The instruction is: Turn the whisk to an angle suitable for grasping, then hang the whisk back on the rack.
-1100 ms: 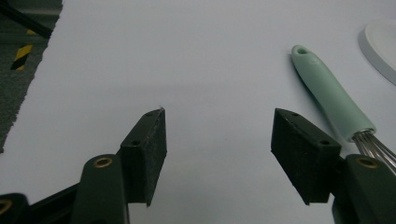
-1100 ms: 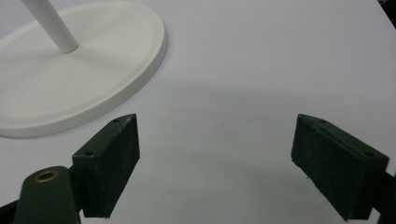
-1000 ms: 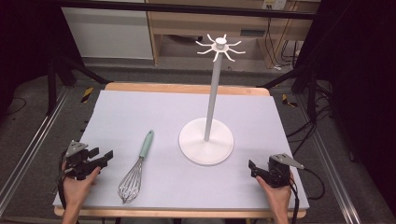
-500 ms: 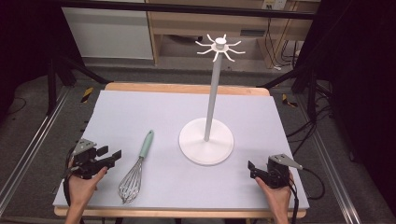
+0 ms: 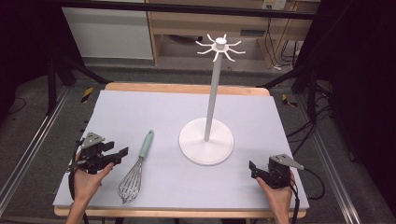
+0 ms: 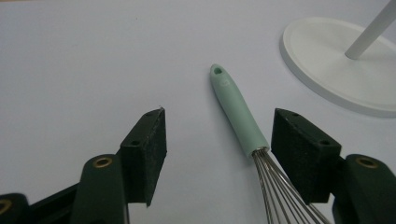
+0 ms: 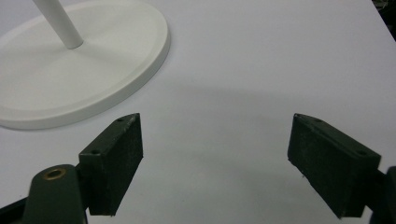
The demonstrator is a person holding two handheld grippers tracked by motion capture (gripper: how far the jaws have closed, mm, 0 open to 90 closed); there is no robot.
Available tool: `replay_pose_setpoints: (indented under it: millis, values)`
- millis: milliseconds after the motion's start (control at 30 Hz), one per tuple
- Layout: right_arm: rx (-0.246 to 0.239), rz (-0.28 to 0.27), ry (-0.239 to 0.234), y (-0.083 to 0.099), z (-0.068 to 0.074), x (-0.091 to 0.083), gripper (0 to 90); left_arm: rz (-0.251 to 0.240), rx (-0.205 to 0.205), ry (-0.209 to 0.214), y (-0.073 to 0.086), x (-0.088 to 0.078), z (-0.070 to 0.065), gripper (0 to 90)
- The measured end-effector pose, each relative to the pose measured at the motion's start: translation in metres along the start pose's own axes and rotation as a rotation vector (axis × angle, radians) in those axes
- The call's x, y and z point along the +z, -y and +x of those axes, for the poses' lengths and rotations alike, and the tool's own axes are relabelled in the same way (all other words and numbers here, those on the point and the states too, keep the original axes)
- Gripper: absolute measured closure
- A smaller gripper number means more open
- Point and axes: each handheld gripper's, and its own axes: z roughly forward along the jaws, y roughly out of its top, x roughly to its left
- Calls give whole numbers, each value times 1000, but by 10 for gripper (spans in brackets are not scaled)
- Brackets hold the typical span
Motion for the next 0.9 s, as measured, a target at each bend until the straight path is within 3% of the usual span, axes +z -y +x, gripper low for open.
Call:
replay_pose_setpoints:
  millis: [433, 667, 900]
  values:
    - [-11, 7, 5, 0, 0, 1, 188, 51, 43, 0, -22, 11, -9, 319]
    - [-24, 5, 7, 1, 0, 0, 196, 76, 64, -2, -26, 16, -13, 325]
    - [-36, 17, 0, 1, 0, 2, 207, 136, 77, 3, -29, 27, -19, 336]
